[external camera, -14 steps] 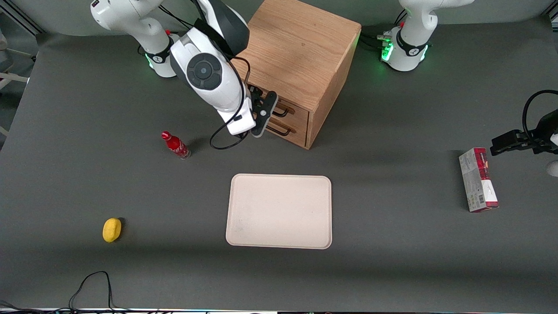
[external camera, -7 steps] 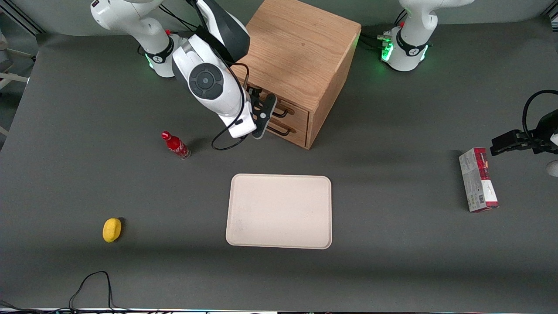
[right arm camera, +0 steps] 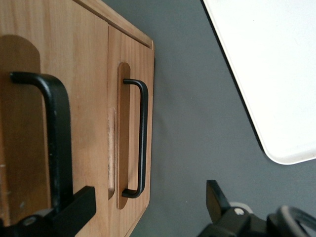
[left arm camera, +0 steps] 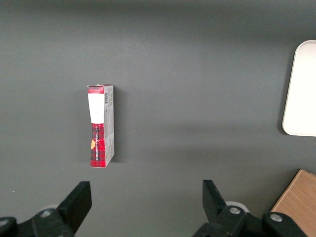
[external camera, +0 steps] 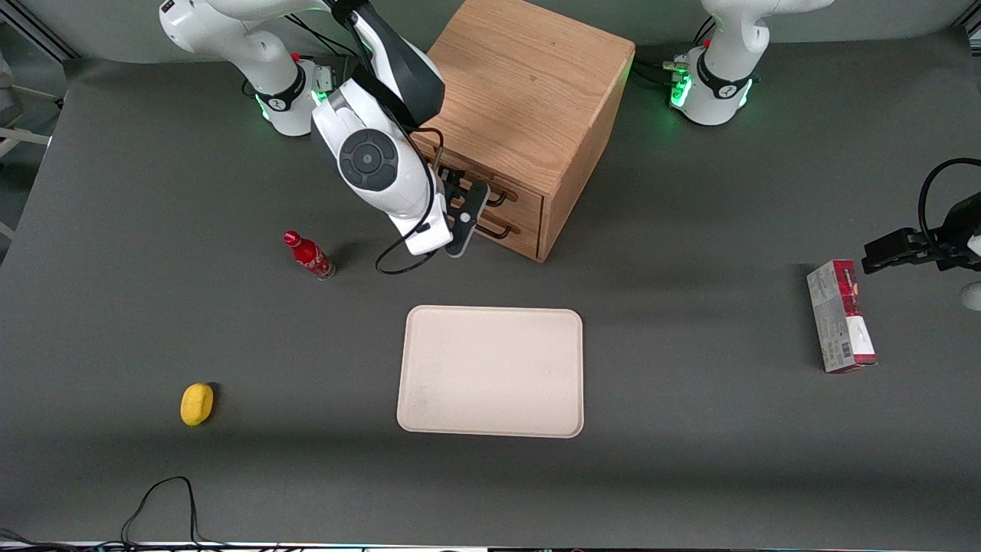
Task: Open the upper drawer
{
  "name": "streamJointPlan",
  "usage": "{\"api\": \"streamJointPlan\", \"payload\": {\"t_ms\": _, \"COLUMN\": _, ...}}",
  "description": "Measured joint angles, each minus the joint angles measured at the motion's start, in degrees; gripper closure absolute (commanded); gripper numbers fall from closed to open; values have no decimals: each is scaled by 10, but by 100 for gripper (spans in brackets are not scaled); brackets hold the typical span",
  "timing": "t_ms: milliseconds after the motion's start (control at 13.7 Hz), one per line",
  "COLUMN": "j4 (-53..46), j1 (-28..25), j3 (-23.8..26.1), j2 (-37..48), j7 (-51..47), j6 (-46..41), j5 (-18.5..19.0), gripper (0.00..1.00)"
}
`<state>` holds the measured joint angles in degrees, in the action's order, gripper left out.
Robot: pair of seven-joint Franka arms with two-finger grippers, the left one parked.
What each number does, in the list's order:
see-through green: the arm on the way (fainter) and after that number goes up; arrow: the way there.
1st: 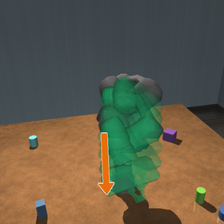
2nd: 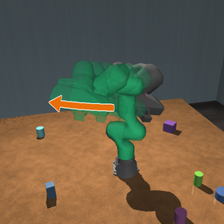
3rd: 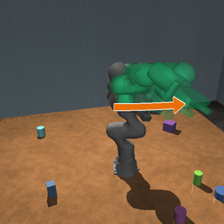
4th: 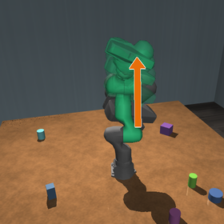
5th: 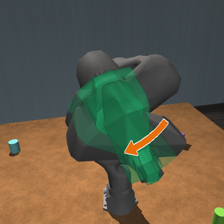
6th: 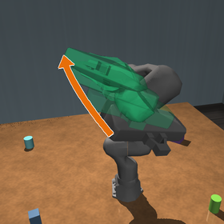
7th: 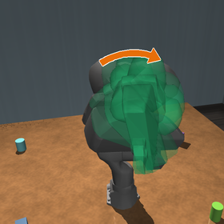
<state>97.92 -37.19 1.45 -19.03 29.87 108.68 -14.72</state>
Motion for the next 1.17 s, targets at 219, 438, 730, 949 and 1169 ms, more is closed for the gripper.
{"api": "streamJointPlan", "payload": {"t_ms": 219, "j4": -8, "j1": 0, "j3": -2, "j2": 4, "j7": -1, "j6": -11, "j5": 0, "gripper": 0}}
{"api": "streamJointPlan", "payload": {"t_ms": 438, "j4": -38, "j1": 1, "j3": -3, "j2": 6, "j7": -3, "j6": -49, "j5": -2, "gripper": 0}}
{"api": "streamJointPlan", "payload": {"t_ms": 730, "j4": -50, "j1": -2, "j3": 0, "j2": 10, "j7": -8, "j6": -63, "j5": -23, "gripper": 0}}
{"api": "streamJointPlan", "payload": {"t_ms": 949, "j4": -43, "j1": -7, "j3": 0, "j2": 0, "j7": -8, "j6": -53, "j5": -22, "gripper": 0}}
{"api": "streamJointPlan", "payload": {"t_ms": 1169, "j4": -41, "j1": -8, "j3": 0, "j2": -17, "j7": -8, "j6": -43, "j5": -16, "gripper": 0}}
